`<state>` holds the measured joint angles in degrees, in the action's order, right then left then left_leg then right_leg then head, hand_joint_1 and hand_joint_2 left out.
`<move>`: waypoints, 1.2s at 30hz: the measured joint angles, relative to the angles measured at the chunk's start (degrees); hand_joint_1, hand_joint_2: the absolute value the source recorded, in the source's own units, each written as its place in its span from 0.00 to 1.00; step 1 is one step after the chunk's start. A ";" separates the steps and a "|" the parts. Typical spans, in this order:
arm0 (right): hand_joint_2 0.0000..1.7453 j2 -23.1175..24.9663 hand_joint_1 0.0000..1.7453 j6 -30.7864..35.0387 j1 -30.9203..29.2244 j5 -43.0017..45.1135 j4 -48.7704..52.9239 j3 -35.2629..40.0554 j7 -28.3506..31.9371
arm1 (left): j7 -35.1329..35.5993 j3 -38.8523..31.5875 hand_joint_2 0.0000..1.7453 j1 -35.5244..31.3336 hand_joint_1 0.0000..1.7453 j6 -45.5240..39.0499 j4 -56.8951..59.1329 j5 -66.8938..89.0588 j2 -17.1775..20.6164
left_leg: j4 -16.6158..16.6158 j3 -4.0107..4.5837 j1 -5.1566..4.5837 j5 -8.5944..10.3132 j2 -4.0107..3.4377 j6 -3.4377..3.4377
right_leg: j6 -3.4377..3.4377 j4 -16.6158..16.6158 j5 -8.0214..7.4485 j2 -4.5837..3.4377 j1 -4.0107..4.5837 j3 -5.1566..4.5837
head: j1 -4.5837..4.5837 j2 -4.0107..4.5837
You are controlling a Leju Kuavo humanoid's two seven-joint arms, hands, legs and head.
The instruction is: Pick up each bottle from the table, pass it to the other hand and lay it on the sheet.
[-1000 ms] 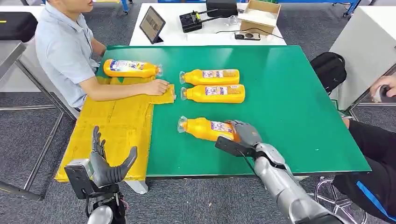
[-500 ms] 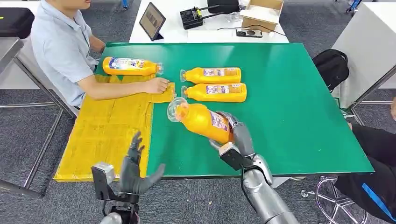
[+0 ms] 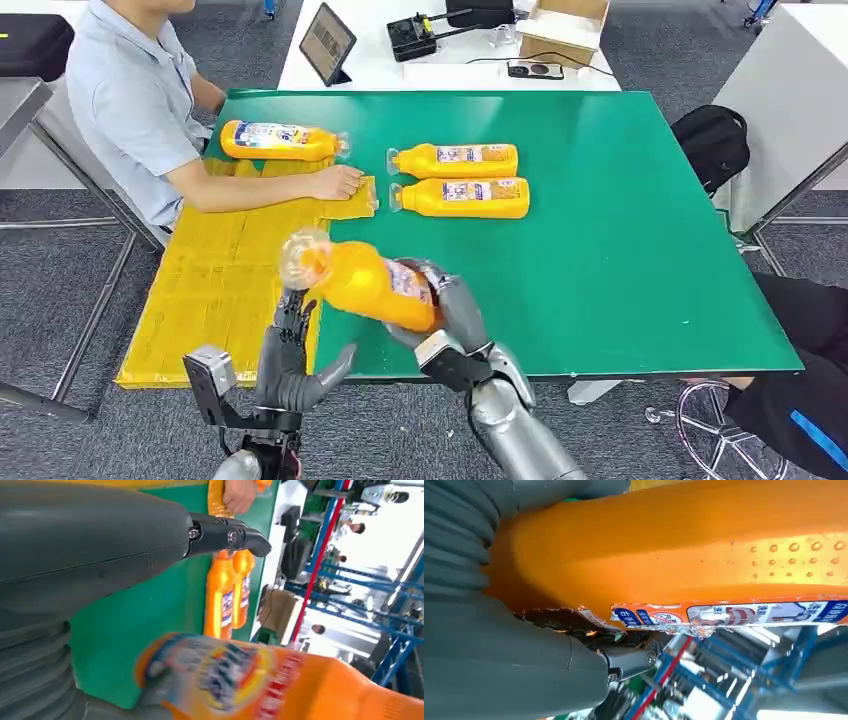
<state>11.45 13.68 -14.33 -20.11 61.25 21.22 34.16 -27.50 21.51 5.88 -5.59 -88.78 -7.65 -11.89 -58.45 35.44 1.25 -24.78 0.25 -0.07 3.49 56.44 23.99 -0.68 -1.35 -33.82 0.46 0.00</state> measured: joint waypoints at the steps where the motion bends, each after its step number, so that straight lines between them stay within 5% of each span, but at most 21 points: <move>1: 1.00 0.28 1.00 0.00 -0.01 -0.30 -0.57 0.59 0.09 | 0.09 -0.06 1.00 -0.02 0.00 -0.44 -0.24 -0.31 -0.02 | 0.00 0.01 0.00 0.00 0.00 0.00 | 0.00 0.00 0.00 0.00 0.00 0.00 | 0.00 0.00; 22: 1.00 4.75 1.00 -1.31 -5.73 1.81 -13.80 6.98 2.69 | -1.27 0.18 1.00 0.91 0.00 6.60 -5.42 -3.56 0.90 | 0.00 0.07 0.00 0.01 0.04 0.00 | 0.00 0.00 0.00 0.02 0.00 -0.07 | 0.00 0.00; 36: 1.00 4.96 1.00 -2.60 -6.94 4.09 -16.74 6.30 2.91 | -2.69 1.73 1.00 2.37 0.00 2.14 -5.40 6.82 3.13 | 0.00 0.06 0.00 0.01 0.02 0.00 | 0.00 0.00 0.00 0.02 0.00 -0.08 | 0.00 0.00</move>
<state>16.41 11.08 -21.26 -16.02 44.50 27.52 37.07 -30.18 23.23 8.25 -3.45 -94.18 -0.83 -8.76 -58.45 35.50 1.24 -24.77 0.27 -0.07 3.49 56.44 23.99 -0.66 -1.35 -33.89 0.46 0.00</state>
